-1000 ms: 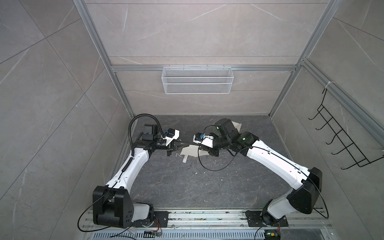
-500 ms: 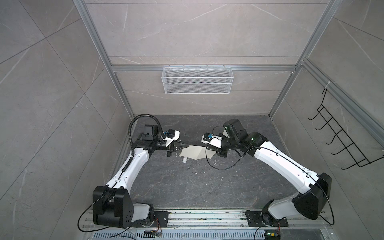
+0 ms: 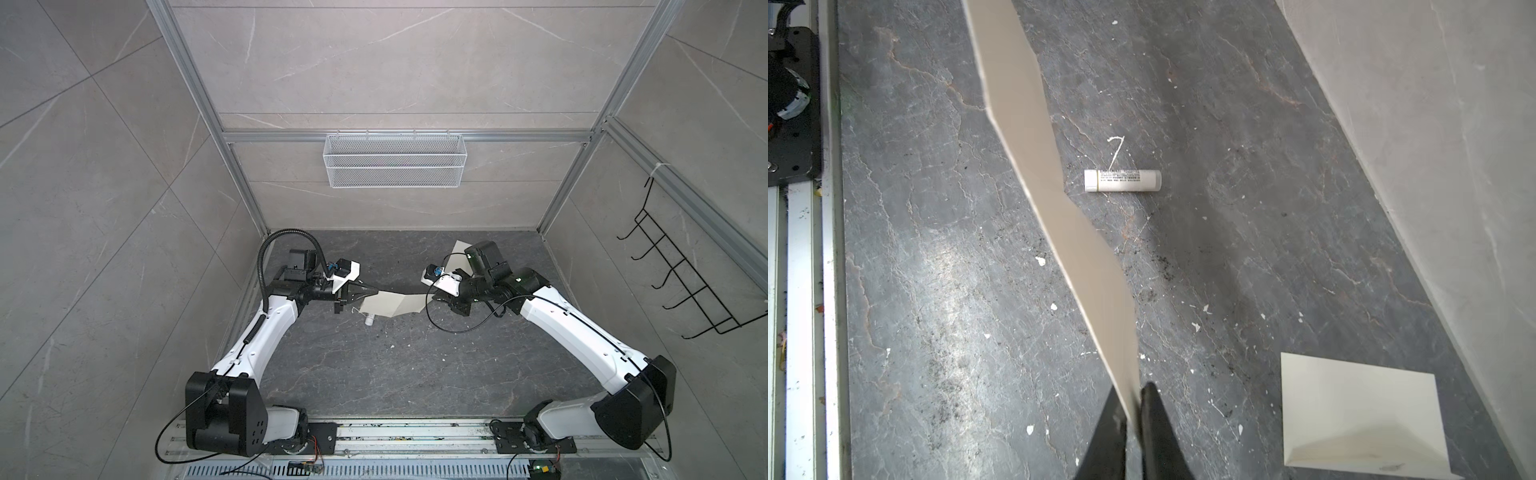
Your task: Place the letter into the envelope and seal it
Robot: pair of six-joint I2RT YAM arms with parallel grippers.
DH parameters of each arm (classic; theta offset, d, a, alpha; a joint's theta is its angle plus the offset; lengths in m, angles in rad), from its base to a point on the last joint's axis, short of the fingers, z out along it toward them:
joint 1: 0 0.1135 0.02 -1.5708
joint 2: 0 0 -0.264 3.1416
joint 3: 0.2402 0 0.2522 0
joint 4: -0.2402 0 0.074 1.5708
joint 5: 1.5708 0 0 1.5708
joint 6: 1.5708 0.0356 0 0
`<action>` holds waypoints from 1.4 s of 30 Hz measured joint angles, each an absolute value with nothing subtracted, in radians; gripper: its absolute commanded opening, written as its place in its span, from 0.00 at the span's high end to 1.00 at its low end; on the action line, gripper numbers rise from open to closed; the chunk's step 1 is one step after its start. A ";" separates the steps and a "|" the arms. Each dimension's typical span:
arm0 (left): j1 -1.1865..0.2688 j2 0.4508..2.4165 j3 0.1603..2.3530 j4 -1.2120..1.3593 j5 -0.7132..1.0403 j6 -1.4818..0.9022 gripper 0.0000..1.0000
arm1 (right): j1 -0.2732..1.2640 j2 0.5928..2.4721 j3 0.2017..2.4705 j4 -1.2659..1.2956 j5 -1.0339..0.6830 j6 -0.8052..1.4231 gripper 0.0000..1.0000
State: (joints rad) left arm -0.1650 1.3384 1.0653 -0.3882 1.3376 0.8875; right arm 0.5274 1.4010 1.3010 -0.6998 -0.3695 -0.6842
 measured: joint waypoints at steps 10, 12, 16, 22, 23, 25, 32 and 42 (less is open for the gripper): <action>-0.169 1.338 1.071 -0.361 1.316 0.844 1.00 | 0.498 1.235 1.155 -0.580 -0.346 -0.585 0.49; -0.175 1.338 1.065 -0.285 1.282 0.747 1.00 | 0.498 1.158 1.102 -0.524 -0.345 -0.537 0.44; -0.198 1.311 0.989 -0.061 1.172 0.491 1.00 | 0.498 1.028 1.009 -0.410 -0.383 -0.422 0.39; -0.275 1.216 0.792 0.239 0.960 0.115 1.00 | 0.498 0.910 0.855 -0.164 -0.454 -0.186 0.34; -0.293 1.196 0.765 0.278 0.930 0.067 1.00 | 0.498 0.907 0.831 -0.121 -0.466 -0.145 0.34; -0.334 1.151 0.712 0.352 0.880 -0.010 1.00 | 0.498 0.917 0.787 -0.039 -0.490 -0.068 0.31; -0.395 1.052 0.627 0.576 0.804 -0.234 1.00 | 0.523 1.017 0.669 0.239 -0.544 0.142 0.28; -0.427 1.004 0.587 0.678 0.782 -0.339 1.00 | 0.648 1.133 0.661 0.418 -0.542 0.171 0.35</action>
State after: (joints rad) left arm -0.4271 1.0042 0.5865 0.6781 0.7822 -0.3389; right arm 0.6476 1.1328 0.6605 0.4175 -0.5423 0.1711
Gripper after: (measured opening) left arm 0.044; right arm 0.679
